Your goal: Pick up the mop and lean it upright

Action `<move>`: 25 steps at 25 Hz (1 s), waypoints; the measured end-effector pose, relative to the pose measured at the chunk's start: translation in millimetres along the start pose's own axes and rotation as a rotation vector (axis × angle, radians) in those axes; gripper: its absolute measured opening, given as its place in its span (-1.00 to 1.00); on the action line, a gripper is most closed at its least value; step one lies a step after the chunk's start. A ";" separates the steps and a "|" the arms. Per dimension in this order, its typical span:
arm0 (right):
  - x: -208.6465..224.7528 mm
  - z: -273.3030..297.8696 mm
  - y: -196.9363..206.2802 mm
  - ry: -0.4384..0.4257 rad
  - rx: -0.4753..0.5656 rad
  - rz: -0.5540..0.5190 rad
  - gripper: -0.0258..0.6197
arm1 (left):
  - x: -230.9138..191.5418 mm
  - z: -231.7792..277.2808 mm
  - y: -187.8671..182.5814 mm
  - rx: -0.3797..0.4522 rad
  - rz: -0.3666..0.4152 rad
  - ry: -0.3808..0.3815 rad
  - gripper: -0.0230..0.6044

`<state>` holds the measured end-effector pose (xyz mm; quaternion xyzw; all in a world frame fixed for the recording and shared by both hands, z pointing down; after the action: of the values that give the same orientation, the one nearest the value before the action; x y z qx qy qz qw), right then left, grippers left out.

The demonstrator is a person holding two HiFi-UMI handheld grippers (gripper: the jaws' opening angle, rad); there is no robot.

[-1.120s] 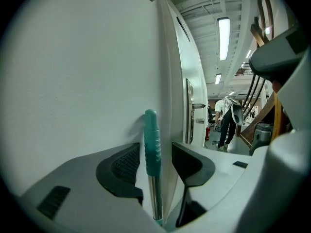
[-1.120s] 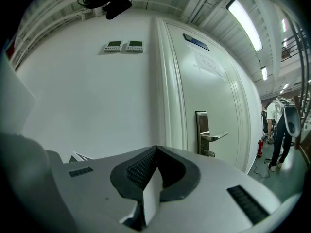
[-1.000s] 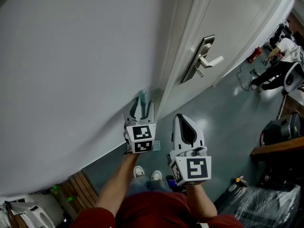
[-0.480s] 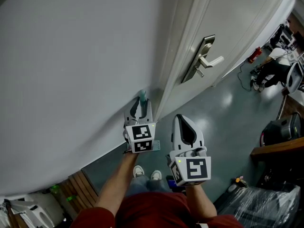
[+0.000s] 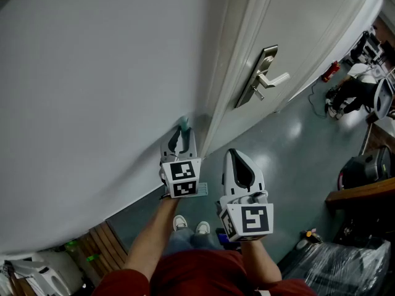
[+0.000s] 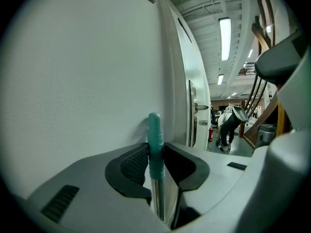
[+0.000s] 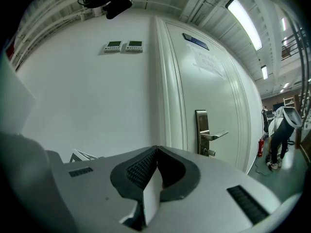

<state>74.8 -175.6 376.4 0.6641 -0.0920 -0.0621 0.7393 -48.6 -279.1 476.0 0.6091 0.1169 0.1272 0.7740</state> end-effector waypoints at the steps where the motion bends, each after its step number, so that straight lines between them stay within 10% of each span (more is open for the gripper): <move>1: 0.1 -0.2 0.0 0.000 0.000 0.000 -0.87 | -0.6 -0.2 0.4 0.000 0.002 -0.002 -0.56; 25: -15.5 -13.1 -6.3 -0.020 0.019 -0.009 -0.87 | -4.9 -54.5 4.4 0.026 0.014 -0.008 -0.57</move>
<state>62.7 -160.2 368.0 0.6710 -0.0969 -0.0709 0.7317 -71.8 -230.0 467.8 0.6205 0.1112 0.1284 0.7656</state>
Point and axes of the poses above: the fingertips, and each gripper's own axes: z forward along the fingers, x to its right, y out of its underside, the point moved 5 cm from there along -z, backward along the fingers, and after that the axes turned 4 degrees about y, right-handed, at the moved point
